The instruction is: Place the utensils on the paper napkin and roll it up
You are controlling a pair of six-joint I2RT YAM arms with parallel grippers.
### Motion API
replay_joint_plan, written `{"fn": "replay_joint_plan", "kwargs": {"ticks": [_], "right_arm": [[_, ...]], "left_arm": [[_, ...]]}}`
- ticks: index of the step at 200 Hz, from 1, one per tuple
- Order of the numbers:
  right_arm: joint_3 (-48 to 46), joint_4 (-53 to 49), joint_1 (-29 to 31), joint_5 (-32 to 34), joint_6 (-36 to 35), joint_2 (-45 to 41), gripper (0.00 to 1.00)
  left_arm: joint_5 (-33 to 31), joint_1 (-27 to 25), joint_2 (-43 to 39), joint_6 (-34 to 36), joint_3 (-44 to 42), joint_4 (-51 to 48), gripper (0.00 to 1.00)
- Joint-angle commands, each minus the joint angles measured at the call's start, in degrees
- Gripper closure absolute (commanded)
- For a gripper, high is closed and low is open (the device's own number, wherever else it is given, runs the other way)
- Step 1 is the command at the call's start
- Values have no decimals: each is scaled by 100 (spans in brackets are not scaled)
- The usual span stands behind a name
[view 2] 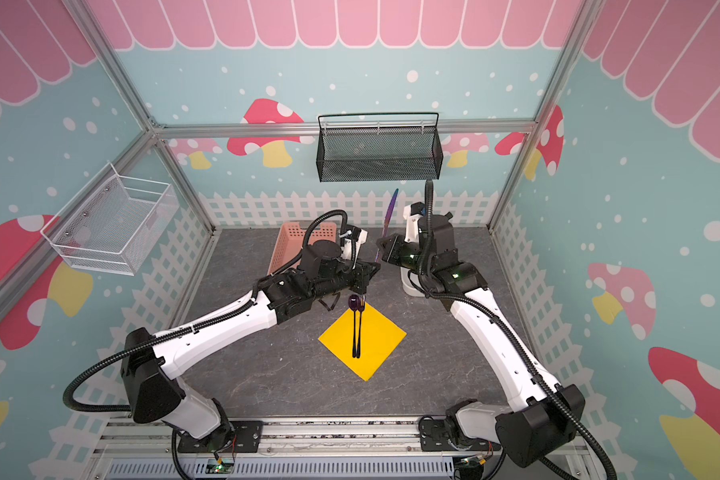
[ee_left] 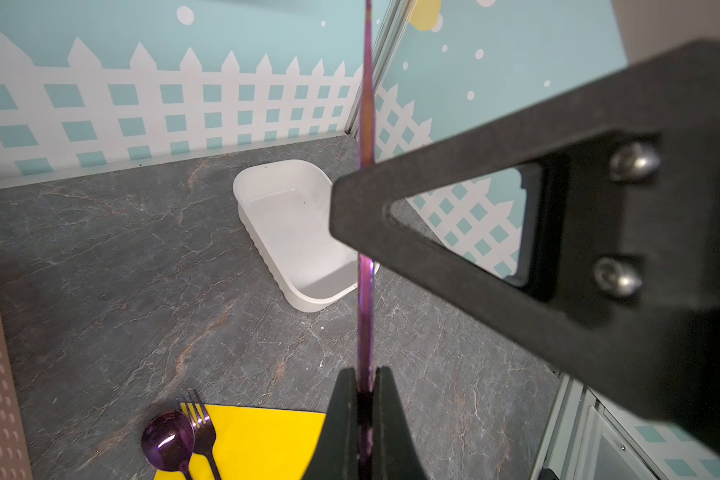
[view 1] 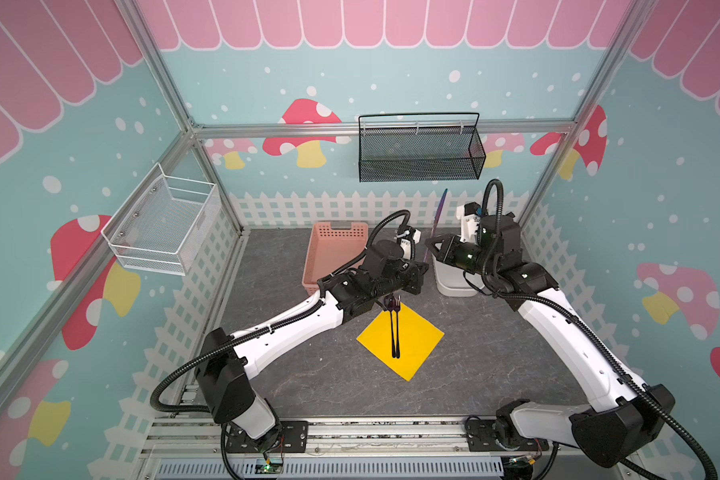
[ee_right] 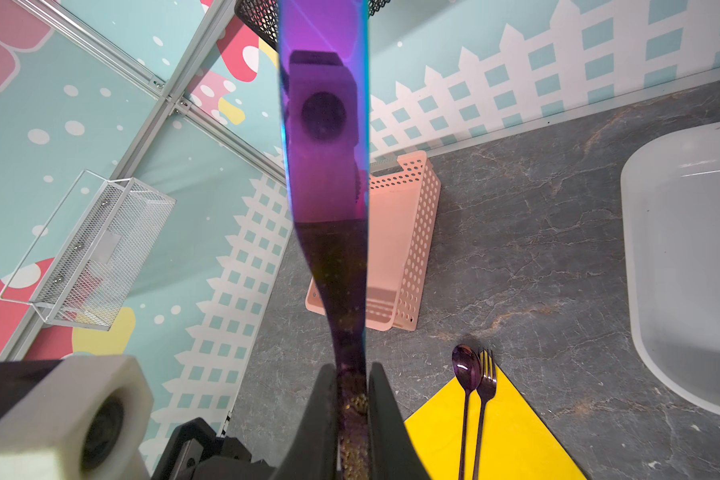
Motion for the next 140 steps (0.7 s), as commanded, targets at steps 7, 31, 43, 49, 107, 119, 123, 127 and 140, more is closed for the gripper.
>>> {"fn": "replay_joint_plan", "kwargs": {"ticks": [7, 31, 43, 49, 107, 119, 123, 127, 140], "right_arm": [[8, 110, 28, -4, 17, -6, 93], [59, 11, 29, 66, -48, 61, 95], [116, -83, 33, 119, -109, 110, 95], [136, -131, 33, 148, -149, 134, 96], [224, -703, 69, 142, -509, 475, 96], [228, -857, 107, 132, -584, 570, 96], [216, -921, 118, 122, -608, 607, 96], [205, -962, 135, 107, -629, 635, 96], [94, -1068, 192, 61, -667, 736, 96]], "left_arm": [[-51, -32, -248, -46, -104, 201, 92], [-69, -25, -371, -46, -233, 171, 78], [-101, -27, -478, -39, -341, 157, 73], [-130, -26, -532, -21, -401, 130, 71], [-346, 199, -1180, 138, -958, -542, 62], [-312, 318, -1353, 171, -1092, -680, 61], [-299, 362, -1400, 180, -1133, -737, 60], [-275, 421, -1452, 205, -1166, -802, 60], [-176, 650, -1612, 268, -1263, -1023, 60]]}}
